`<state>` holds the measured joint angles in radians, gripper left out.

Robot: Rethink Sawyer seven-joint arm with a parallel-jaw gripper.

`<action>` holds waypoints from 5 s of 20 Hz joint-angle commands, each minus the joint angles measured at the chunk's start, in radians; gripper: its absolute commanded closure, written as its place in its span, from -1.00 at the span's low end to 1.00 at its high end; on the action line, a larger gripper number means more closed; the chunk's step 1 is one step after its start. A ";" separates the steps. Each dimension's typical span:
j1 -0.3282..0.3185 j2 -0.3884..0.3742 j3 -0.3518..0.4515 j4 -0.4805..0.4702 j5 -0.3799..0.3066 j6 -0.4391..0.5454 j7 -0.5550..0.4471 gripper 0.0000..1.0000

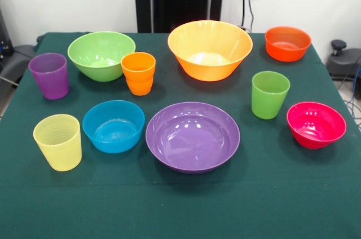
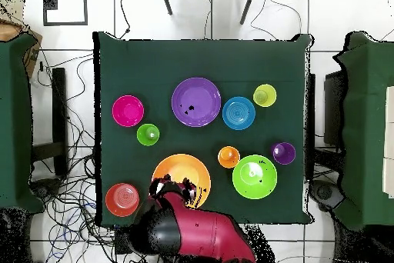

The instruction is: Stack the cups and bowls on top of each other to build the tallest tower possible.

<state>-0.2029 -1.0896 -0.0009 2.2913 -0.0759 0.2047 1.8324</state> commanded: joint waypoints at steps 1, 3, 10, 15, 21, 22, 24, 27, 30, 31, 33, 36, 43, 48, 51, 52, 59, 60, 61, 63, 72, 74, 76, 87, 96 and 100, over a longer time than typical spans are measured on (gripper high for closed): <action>-0.029 0.027 0.124 0.074 -0.076 0.103 -0.027 -1.00; -0.035 0.027 0.132 0.083 -0.081 0.095 -0.021 -1.00; -0.048 0.034 0.141 0.113 -0.104 0.061 0.003 -1.00; -0.055 0.013 0.147 0.144 -0.111 0.056 0.015 -1.00; -0.071 -0.015 0.169 0.193 -0.110 0.037 0.023 -1.00; -0.074 -0.017 0.172 0.200 -0.111 0.032 0.024 -1.00; -0.072 -0.009 0.170 0.200 -0.115 0.022 0.029 -1.00; -0.054 0.029 0.144 0.167 -0.129 0.013 0.041 -1.00; -0.041 0.069 0.126 0.122 -0.141 0.020 0.045 -1.00; -0.039 0.084 0.125 0.106 -0.143 0.020 0.047 -1.00; -0.027 0.115 0.113 0.073 -0.151 0.020 0.054 -1.00; -0.006 0.161 0.097 0.028 -0.157 0.016 0.065 -1.00; 0.037 0.229 0.076 -0.046 -0.129 0.026 0.094 -1.00; 0.063 0.273 0.060 -0.098 -0.109 0.033 0.106 -1.00; 0.066 0.300 0.055 -0.126 -0.103 0.033 0.105 -1.00; 0.069 0.308 0.051 -0.136 -0.103 0.038 0.105 -1.00; 0.064 0.316 0.058 -0.175 -0.089 0.081 0.093 -1.00; 0.058 0.309 0.063 -0.174 -0.087 0.089 0.089 -1.00; 0.053 0.299 0.067 -0.170 -0.087 0.096 0.085 -1.00; 0.048 0.289 0.070 -0.169 -0.086 0.109 0.080 -1.00; 0.032 0.256 0.087 -0.199 -0.071 0.180 0.065 -1.00; 0.008 0.210 0.112 -0.182 -0.056 0.213 0.050 -1.00; 0.003 0.189 0.115 -0.187 -0.049 0.245 0.043 -1.00; -0.008 0.133 0.119 -0.278 -0.054 0.427 0.006 -1.00; -0.007 0.205 0.119 -0.385 -0.092 0.459 -0.001 -1.00; -0.004 0.233 0.118 -0.427 -0.101 0.470 -0.002 -1.00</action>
<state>-0.1888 -0.9386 0.0328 1.9602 -0.1622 0.5766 1.8324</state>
